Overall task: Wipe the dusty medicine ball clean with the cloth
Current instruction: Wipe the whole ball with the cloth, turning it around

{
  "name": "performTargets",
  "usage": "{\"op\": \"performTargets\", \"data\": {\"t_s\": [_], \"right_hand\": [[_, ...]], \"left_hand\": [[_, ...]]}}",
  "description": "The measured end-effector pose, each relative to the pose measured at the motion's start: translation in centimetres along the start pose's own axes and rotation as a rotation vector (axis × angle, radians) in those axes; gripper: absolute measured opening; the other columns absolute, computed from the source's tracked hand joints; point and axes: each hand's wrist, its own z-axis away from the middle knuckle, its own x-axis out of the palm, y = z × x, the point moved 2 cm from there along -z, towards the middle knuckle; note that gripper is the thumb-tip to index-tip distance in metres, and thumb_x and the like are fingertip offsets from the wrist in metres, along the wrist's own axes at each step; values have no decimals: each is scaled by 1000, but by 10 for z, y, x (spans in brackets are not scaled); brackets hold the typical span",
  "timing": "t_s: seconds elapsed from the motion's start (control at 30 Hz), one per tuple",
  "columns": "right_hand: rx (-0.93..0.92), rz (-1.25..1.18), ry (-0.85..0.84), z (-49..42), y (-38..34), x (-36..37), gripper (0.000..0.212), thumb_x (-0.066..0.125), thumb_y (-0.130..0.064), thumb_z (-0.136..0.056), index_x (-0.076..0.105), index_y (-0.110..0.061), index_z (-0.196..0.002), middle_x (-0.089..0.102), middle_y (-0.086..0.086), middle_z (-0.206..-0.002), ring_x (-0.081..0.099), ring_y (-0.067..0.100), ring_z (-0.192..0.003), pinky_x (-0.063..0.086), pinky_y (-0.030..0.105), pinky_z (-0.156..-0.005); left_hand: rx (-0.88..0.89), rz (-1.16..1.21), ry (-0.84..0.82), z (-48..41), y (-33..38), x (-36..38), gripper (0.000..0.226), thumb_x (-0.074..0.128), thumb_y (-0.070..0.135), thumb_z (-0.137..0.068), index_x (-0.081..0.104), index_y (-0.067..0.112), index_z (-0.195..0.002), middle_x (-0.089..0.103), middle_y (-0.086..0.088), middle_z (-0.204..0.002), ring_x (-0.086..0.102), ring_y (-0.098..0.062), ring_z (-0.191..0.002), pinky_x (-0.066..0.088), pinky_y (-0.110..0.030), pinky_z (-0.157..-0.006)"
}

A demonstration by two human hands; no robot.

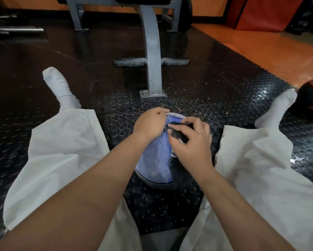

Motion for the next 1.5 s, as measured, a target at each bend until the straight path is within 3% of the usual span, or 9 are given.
{"op": "performTargets", "data": {"t_s": [0.2, 0.53, 0.67, 0.77, 0.97, 1.03, 1.27, 1.43, 1.5], "right_hand": [[178, 110, -134, -26, -5, -7, 25, 57, -36, -90, 72, -26, -107, 42, -9, -100, 31, 12, -98, 33, 37, -97], [43, 201, -185, -23, -23, -3, 25, 54, -31, -93, 72, -19, -104, 45, -1, -94, 51, 24, -94, 45, 39, -78], [6, 271, -322, -40, -34, 6, 28, 51, -33, -93, 69, -27, -114, 49, 2, -105, 47, 25, -105, 39, 37, -84], [-7, 288, -378, -45, -36, 9, 29, 50, -34, -94, 68, -26, -115, 50, 4, -111, 45, 26, -109, 38, 40, -90], [50, 194, -289, -34, -15, -10, 27, 52, -33, -95, 72, -19, -106, 46, -1, -95, 46, 24, -99, 42, 43, -87], [33, 212, -283, -35, -14, -12, 25, 54, -31, -94, 72, -18, -106, 46, -1, -96, 45, 23, -99, 41, 41, -86], [18, 266, -377, -45, -20, -2, 27, 50, -35, -94, 69, -27, -112, 41, -6, -97, 39, 20, -102, 35, 38, -91], [63, 170, -241, -25, -7, -18, 25, 55, -33, -94, 73, -19, -104, 45, -2, -93, 41, 20, -96, 38, 36, -89], [50, 157, -211, -18, -4, -22, 22, 59, -30, -92, 74, -18, -101, 46, -3, -91, 42, 21, -96, 38, 36, -88]], "left_hand": [[35, 73, 83, 20, -4, 6, 37, 33, 22, -103, 62, 28, -126, 57, 10, -135, 52, -5, -110, 36, -22, -85], [-38, 178, 124, 24, -15, -1, 38, 34, 21, -101, 65, 32, -120, 63, 18, -111, 54, 3, -82, 44, -24, -81], [-62, 296, 142, 30, -20, 0, 35, 38, 23, -96, 71, 31, -106, 72, 7, -98, 66, -17, -93, 50, -45, -90], [-83, 281, 146, 29, -19, -5, 36, 36, 20, -98, 69, 28, -108, 71, 7, -100, 65, -16, -94, 49, -46, -92], [-72, 233, 134, 28, -15, -2, 37, 33, 22, -102, 65, 32, -117, 67, 11, -93, 57, -7, -72, 45, -27, -70], [-64, 210, 143, 30, -10, 2, 37, 34, 23, -102, 64, 34, -119, 63, 18, -96, 55, 1, -77, 44, -22, -74], [-63, 151, 142, 28, -2, 5, 38, 32, 21, -100, 65, 30, -116, 67, 11, -114, 61, -13, -98, 46, -32, -78], [-59, 171, 122, 20, -4, 2, 38, 32, 18, -100, 63, 28, -118, 68, 2, -103, 49, -10, -59, 34, -30, -58], [-52, 151, 114, 20, -4, 3, 38, 31, 19, -101, 63, 28, -120, 69, 3, -103, 53, -13, -60, 33, -29, -58]]}}
